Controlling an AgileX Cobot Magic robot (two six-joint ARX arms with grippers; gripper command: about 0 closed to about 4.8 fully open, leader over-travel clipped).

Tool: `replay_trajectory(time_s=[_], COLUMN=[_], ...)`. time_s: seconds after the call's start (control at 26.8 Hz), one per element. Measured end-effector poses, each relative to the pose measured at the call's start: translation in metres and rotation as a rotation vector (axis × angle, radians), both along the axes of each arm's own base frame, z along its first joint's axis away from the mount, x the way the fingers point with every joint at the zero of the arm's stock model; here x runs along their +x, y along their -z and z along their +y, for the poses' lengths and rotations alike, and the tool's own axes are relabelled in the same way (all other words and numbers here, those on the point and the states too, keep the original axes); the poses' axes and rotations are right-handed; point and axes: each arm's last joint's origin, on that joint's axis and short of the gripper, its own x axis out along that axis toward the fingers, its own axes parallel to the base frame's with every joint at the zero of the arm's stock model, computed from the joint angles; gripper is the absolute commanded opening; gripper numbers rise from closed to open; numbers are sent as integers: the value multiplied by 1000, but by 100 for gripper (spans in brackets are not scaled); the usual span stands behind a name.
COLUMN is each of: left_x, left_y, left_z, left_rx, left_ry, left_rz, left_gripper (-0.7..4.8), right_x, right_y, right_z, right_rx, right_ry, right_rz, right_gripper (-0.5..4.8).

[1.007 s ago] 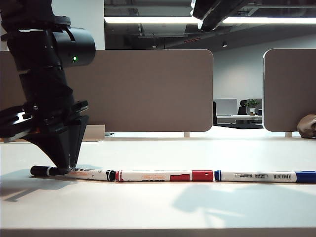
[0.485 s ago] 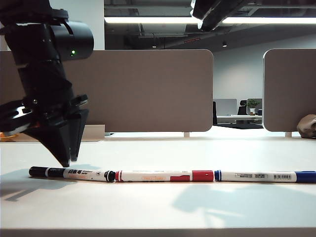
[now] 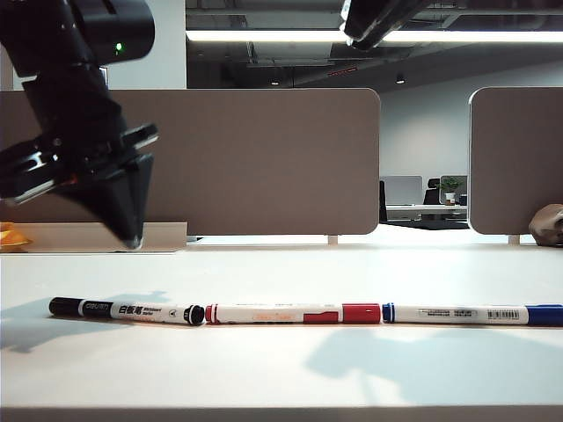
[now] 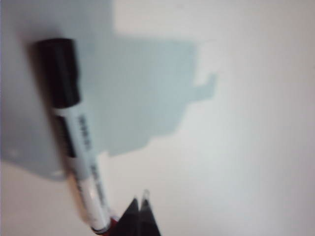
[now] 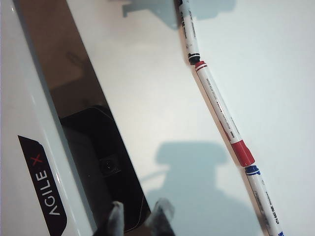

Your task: Pick up the markers one by one and line them up horizontally in a straight line on the table.

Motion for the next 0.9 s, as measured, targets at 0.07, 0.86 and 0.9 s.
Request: replay_trajectory(time_s=[0.07, 0.86, 0.9], left_x=[1, -90, -98], left_y=[-7, -162, -168], left_z=[0, 49, 54], left_rx=[2, 740, 771], left_ry=[59, 788, 791], left_rz=[-66, -1199, -1234], left_gripper=[-6, -6, -6], right_x=[0, -12, -16], right_y=[0, -63, -68], right_z=[0, -35, -40], right_rx=[0, 417, 441], right_ry=[0, 56, 60], right_rz=[0, -333, -359], right_gripper=[-6, -6, -6])
